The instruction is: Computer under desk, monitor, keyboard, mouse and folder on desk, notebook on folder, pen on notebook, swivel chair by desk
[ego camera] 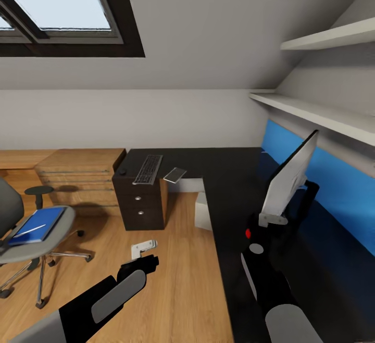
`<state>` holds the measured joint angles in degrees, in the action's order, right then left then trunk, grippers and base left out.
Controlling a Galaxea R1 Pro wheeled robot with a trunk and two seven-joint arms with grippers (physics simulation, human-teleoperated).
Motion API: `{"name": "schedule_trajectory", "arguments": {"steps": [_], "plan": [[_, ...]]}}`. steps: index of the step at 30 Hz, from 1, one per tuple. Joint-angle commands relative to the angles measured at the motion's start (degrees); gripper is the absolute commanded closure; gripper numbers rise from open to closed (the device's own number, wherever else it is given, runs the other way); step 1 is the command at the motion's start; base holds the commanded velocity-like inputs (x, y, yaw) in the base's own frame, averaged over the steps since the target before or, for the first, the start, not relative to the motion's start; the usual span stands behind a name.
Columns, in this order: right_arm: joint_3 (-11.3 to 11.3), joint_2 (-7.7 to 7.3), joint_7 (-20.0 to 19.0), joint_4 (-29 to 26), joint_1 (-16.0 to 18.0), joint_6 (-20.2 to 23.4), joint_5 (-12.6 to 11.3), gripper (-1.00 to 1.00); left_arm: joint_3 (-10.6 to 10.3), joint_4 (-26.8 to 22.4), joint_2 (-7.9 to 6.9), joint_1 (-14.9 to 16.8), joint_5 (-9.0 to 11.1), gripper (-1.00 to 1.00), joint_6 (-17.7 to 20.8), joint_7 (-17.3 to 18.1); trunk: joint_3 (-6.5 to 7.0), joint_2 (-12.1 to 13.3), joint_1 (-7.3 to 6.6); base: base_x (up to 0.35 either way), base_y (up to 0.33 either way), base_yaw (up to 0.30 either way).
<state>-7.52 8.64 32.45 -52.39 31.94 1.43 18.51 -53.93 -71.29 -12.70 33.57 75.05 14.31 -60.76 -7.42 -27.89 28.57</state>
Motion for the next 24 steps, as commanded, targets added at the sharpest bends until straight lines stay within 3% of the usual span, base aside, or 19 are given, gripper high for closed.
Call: {"name": "schedule_trajectory", "arguments": {"steps": [1,24], "plan": [[-0.16,0.06,0.07,-0.01,0.05,0.15,0.48,-1.0,-0.12,-0.08,-0.06,0.1,0.1,-1.0,0.36,-0.32,-0.12,-0.12,0.01,-0.245,-0.194,0.0],[-0.12,0.06,0.07,-0.08,0.05,0.15,0.48,-1.0,-0.04,-0.08,-0.13,0.1,0.01,-1.0,0.36,-0.32,-0.12,-0.12,0.01,-0.209,-0.252,0.0]]}}
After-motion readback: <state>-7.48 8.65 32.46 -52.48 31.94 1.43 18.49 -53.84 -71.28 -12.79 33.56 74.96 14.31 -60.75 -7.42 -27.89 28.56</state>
